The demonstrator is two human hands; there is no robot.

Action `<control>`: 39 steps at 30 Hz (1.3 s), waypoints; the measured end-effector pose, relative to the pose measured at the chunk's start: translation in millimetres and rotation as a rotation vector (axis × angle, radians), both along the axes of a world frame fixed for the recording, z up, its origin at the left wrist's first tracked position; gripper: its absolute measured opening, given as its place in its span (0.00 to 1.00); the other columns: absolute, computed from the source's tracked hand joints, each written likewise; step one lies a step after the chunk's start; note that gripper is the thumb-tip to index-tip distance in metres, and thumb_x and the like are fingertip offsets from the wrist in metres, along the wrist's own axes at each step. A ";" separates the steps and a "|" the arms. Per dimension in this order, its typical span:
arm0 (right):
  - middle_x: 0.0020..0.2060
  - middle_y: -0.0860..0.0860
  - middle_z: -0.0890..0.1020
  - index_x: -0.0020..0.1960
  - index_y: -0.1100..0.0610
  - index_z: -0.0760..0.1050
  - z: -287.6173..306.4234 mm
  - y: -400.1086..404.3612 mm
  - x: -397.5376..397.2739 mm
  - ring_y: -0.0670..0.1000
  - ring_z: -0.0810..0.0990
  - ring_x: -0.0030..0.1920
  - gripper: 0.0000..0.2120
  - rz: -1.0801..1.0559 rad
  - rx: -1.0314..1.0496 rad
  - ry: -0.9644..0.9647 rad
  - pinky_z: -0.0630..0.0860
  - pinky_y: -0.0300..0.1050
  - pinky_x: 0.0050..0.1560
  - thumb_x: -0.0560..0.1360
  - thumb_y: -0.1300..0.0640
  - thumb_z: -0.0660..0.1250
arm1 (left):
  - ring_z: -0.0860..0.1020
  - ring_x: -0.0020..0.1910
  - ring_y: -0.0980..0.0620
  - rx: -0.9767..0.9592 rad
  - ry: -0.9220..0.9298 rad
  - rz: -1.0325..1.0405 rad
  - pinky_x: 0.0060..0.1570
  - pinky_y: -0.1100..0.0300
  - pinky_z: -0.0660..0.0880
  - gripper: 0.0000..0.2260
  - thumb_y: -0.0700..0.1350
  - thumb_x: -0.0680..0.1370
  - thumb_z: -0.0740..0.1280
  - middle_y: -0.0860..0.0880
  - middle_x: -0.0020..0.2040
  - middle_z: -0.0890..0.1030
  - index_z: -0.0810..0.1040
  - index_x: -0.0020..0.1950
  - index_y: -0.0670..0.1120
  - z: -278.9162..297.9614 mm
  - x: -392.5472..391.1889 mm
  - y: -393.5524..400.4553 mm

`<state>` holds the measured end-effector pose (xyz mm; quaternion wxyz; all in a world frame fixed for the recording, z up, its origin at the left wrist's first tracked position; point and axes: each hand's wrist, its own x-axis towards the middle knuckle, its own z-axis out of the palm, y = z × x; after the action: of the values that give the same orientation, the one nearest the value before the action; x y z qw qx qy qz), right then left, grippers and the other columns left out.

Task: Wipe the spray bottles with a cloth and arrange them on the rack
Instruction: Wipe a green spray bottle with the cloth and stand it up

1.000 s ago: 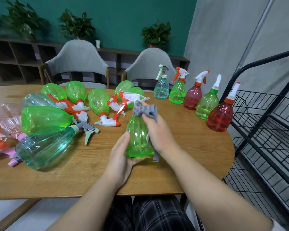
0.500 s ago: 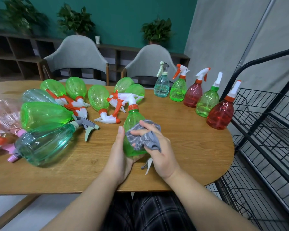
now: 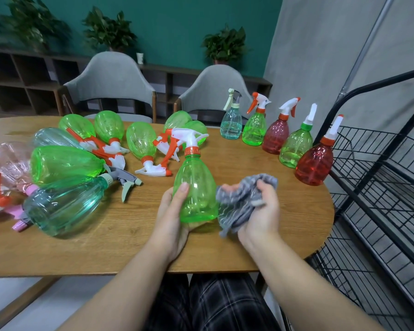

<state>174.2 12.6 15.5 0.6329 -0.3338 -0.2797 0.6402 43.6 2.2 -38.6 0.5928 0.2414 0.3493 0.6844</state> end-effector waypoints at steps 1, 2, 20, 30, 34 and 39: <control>0.36 0.57 0.83 0.43 0.59 0.75 6.4 8.6 0.2 0.55 0.83 0.39 0.13 -0.075 -0.120 0.057 0.78 0.50 0.48 0.79 0.52 0.58 | 0.82 0.53 0.41 -0.003 -0.006 -0.011 0.43 0.44 0.81 0.26 0.54 0.72 0.71 0.39 0.59 0.82 0.74 0.65 0.42 -0.7 -0.3 0.1; 0.40 0.56 0.83 0.45 0.57 0.74 14.1 15.3 -0.4 0.55 0.82 0.40 0.12 -0.122 -0.183 0.086 0.79 0.50 0.48 0.79 0.50 0.58 | 0.82 0.53 0.41 0.004 -0.009 -0.023 0.44 0.43 0.81 0.24 0.53 0.72 0.71 0.38 0.59 0.82 0.75 0.64 0.43 -1.3 -0.7 0.3; 0.71 0.32 0.62 0.75 0.47 0.60 -13.8 18.2 -21.6 0.38 0.55 0.74 0.27 0.111 0.680 -1.042 0.52 0.39 0.74 0.76 0.54 0.56 | 0.83 0.53 0.48 0.018 0.013 -0.093 0.43 0.50 0.82 0.18 0.52 0.84 0.52 0.44 0.58 0.83 0.77 0.64 0.47 1.1 0.3 1.6; 0.69 0.52 0.72 0.61 0.48 0.76 -32.7 -1.9 -2.3 0.46 0.65 0.72 0.22 0.178 0.871 -0.905 0.57 0.61 0.73 0.69 0.56 0.60 | 0.78 0.63 0.44 0.070 0.080 -0.132 0.54 0.45 0.79 0.35 0.67 0.71 0.63 0.42 0.64 0.80 0.72 0.71 0.45 0.1 -1.6 -1.9; 0.59 0.47 0.79 0.54 0.60 0.81 -40.2 -3.9 2.5 0.49 0.76 0.64 0.20 0.165 0.972 -0.895 0.58 0.55 0.73 0.68 0.53 0.59 | 0.77 0.64 0.41 0.045 0.065 -0.119 0.61 0.44 0.75 0.44 0.69 0.65 0.73 0.39 0.66 0.78 0.70 0.72 0.42 -3.6 -5.6 -0.4; 0.44 0.51 0.82 0.51 0.62 0.79 -44.8 -11.8 9.2 0.53 0.81 0.51 0.19 0.192 0.991 -0.908 0.66 0.51 0.69 0.66 0.54 0.59 | 0.81 0.57 0.41 0.052 0.056 -0.061 0.51 0.47 0.79 0.49 0.59 0.54 0.83 0.38 0.62 0.80 0.70 0.70 0.44 -2.7 -3.4 0.3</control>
<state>183.3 0.8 -29.3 0.4714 -0.2136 -0.8064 0.2862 40.2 2.6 -41.4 0.5971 0.2861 0.3404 0.6677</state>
